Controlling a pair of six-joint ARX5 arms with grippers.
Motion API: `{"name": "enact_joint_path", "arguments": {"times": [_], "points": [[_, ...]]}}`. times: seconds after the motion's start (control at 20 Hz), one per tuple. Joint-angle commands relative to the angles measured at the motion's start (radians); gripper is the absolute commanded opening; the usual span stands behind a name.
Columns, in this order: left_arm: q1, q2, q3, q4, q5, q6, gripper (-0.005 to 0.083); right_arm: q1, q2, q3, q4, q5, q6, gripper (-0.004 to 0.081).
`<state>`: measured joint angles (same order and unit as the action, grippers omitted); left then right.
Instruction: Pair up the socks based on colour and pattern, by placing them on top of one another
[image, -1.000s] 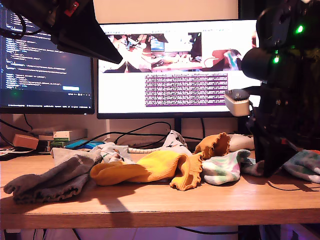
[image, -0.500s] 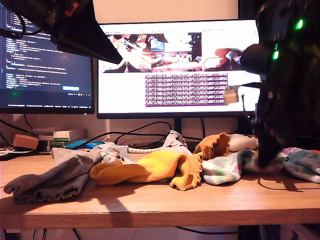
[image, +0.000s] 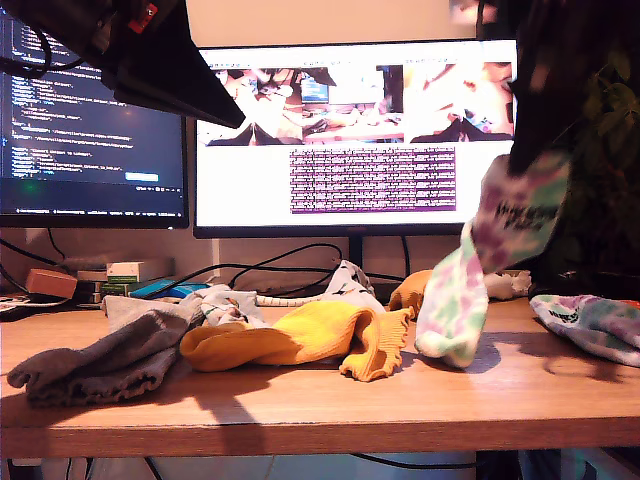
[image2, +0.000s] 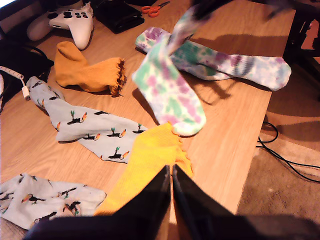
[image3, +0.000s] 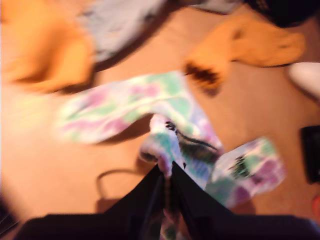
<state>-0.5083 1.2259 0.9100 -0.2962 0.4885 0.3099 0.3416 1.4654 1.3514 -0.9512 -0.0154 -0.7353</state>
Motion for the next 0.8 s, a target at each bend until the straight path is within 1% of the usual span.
{"name": "enact_joint_path", "arguments": {"times": [0.0, 0.15, 0.2, 0.25, 0.3, 0.35, 0.45, 0.6, 0.75], "points": [[-0.002, 0.011, -0.015, 0.005, 0.002, 0.005, -0.0024, 0.008, -0.01, 0.05, -0.146, -0.001, 0.031, -0.0011], [-0.002, 0.011, -0.015, 0.005, 0.003, 0.005, -0.0024, 0.012, -0.01, 0.138, -0.395, -0.019, 0.109, -0.0011], [-0.002, 0.011, -0.015, 0.006, 0.003, 0.005, -0.0024, 0.012, -0.011, 0.16, -0.416, -0.051, 0.171, -0.0011], [-0.002, 0.011, -0.015, 0.006, 0.004, 0.005, -0.0024, 0.012, -0.021, 0.183, -0.416, -0.078, 0.225, -0.0011], [-0.002, 0.011, -0.015, 0.006, 0.005, 0.005, -0.0024, 0.012, -0.025, 0.204, -0.416, -0.119, 0.254, -0.0011], [-0.002, 0.011, -0.015, 0.005, 0.005, 0.005, -0.0024, 0.012, -0.027, 0.227, -0.416, -0.139, 0.261, -0.0011], [-0.002, 0.011, -0.015, 0.005, 0.005, 0.004, -0.0024, 0.023, -0.029, 0.264, -0.416, -0.14, 0.302, -0.0011], [-0.002, 0.011, -0.015, 0.005, 0.005, 0.004, -0.0024, 0.049, -0.039, 0.274, -0.418, -0.126, 0.369, -0.0011], [-0.002, 0.011, -0.015, 0.005, 0.005, 0.004, -0.0024, 0.072, -0.076, 0.274, -0.418, -0.068, 0.449, -0.0011]]}}
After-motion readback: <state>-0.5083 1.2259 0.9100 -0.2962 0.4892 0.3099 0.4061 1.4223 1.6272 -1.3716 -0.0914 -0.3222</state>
